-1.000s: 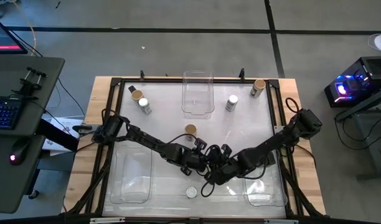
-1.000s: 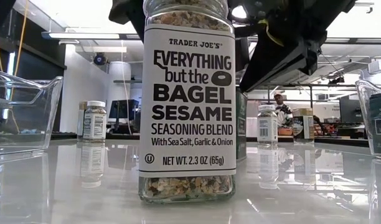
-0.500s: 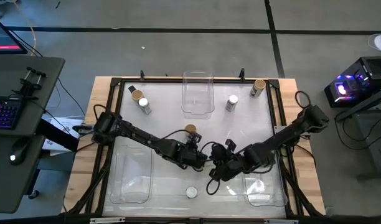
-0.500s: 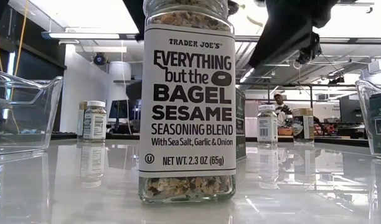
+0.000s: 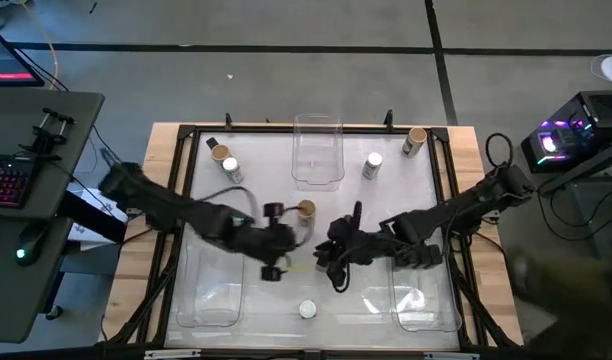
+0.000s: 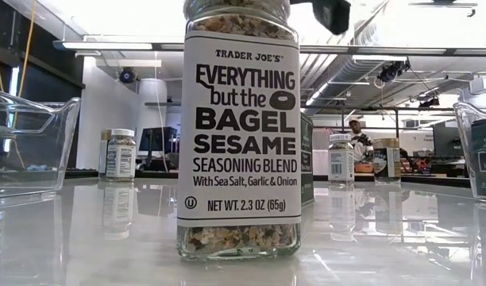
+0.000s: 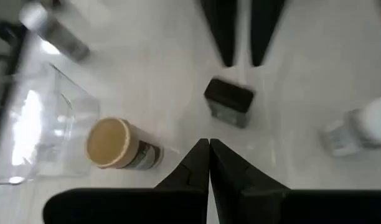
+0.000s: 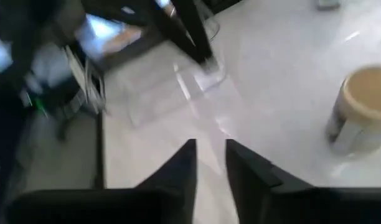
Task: Sort spices by type
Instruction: Put the black spice can into the right transparent bin
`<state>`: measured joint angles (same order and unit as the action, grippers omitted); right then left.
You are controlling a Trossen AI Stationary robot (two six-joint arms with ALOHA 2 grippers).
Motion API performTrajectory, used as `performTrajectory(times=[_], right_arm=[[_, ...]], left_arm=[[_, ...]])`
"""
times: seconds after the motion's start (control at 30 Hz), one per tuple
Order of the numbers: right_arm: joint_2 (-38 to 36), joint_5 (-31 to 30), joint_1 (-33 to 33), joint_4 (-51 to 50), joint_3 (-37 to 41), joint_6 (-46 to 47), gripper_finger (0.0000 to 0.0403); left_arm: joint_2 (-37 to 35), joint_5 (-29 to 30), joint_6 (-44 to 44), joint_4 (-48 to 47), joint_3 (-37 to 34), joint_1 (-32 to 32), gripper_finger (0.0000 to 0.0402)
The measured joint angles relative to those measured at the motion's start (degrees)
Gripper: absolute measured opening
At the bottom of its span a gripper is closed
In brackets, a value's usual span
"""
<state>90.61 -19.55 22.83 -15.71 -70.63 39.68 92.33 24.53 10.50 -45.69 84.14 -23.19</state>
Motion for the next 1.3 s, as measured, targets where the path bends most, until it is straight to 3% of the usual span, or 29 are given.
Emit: performTrajectory(times=[0.27, 0.43, 0.6, 0.7, 0.97, 1.3], right_arm=[[4.6, 3.7, -1.0, -25.2, -14.9, -29.6, 0.0226], [11.1, 12.5, -2.8, -34.6, -21.1, -43.2, 0.0277], [16.5, 18.2, -3.9, -35.0, -23.8, -53.8, 0.0282], [19.0, 18.7, -4.7, -36.4, -23.9, -57.8, 0.0280], [22.8, 19.1, -6.4, -39.7, -23.8, -65.1, 0.0279], [26.9, 20.0, -6.8, -39.4, -23.8, -65.7, 0.0278]], left_arm=[[-14.2, 5.6, 6.0, 1.1, 0.0, -9.1, 0.0000], [-18.0, 7.1, 8.5, 7.0, 0.0, -14.3, 0.0000], [-18.6, 5.9, 4.0, 21.1, 0.0, -20.7, 0.0000], [-18.6, 6.1, 1.0, 26.2, 0.0, -24.1, 0.0000], [-18.4, 16.4, 2.9, 25.5, 0.0, -29.1, 0.0000], [-18.4, 17.3, 2.8, 25.4, 0.0, -29.9, 0.0000]])
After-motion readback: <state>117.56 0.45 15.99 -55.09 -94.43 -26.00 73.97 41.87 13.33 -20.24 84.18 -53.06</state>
